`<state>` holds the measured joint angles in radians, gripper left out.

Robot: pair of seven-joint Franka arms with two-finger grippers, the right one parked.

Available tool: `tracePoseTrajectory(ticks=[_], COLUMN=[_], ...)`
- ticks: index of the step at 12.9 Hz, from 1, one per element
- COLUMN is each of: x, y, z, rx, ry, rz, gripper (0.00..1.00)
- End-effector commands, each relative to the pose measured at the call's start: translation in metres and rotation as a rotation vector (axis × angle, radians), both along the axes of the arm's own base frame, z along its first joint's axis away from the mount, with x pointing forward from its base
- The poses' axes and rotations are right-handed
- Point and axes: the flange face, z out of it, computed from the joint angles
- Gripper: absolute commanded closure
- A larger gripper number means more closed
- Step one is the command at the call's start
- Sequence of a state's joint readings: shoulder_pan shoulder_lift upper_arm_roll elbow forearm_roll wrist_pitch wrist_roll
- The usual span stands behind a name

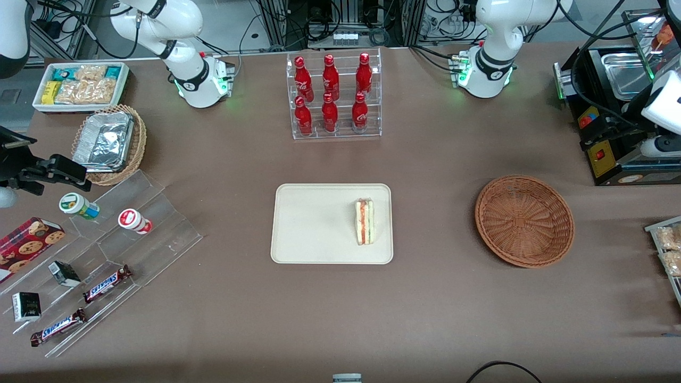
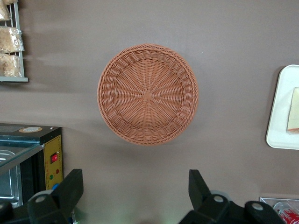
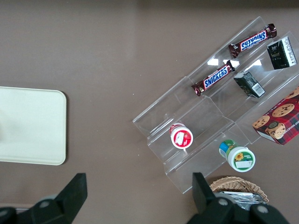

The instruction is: Place sandwich from basket to tray

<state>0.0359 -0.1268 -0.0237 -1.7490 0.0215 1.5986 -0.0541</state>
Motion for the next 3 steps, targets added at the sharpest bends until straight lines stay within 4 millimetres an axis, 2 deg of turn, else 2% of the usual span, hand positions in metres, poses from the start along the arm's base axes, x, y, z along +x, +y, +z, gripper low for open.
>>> tracePoseTrajectory(ticks=[1,3], x=[-0.002,-0.003], y=[-0.004,-0.015], z=[0.018,0.018], rx=[-0.011,-0.011], ry=[0.013,0.024], rz=[-0.016,-0.037], gripper=[0.00,0.00])
